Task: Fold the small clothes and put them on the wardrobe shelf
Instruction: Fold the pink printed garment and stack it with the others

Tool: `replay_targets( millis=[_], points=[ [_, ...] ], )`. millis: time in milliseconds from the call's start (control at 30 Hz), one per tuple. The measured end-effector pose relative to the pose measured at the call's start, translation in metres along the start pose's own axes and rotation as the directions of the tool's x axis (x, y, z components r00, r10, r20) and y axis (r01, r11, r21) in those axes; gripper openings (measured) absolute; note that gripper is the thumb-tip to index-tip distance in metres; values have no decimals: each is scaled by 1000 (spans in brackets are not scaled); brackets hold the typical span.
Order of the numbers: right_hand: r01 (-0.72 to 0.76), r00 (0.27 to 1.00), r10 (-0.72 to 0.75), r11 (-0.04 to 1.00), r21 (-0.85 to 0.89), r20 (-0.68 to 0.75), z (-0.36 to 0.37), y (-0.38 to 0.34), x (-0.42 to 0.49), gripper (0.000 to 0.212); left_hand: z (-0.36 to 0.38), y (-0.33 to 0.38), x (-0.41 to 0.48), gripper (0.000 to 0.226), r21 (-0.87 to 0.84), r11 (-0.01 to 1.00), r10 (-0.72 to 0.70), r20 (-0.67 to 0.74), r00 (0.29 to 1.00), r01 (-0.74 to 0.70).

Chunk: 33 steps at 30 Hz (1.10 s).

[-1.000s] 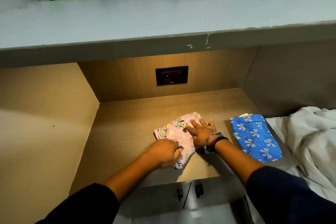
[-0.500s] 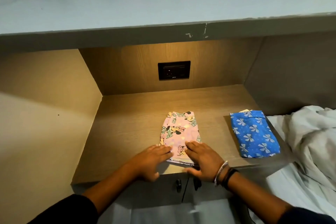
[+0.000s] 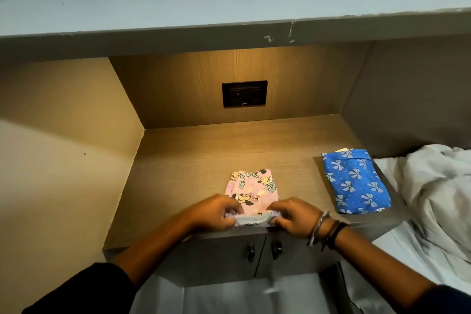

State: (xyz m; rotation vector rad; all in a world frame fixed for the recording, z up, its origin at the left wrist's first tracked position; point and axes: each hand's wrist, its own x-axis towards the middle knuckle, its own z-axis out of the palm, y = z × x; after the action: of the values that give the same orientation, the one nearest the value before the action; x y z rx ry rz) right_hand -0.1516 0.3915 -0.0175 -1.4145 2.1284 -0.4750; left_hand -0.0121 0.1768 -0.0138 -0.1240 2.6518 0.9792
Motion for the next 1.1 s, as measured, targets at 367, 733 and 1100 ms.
replay_targets(
  millis=[367,733,1100],
  points=[
    [-360,925,364,748,558,108,-39,30,104,12,-64,-35,44,41,-840,526,-241,6,970,136],
    [-406,864,282,880,-246,-417,-27,24,130,38,-30,-41,80,49,-596,727,-600,-310,738,341],
    [-459,879,471,879,132,-80,-24,22,134,43,13,33,84,51,-952,39,-921,83,380,302]
  ],
)
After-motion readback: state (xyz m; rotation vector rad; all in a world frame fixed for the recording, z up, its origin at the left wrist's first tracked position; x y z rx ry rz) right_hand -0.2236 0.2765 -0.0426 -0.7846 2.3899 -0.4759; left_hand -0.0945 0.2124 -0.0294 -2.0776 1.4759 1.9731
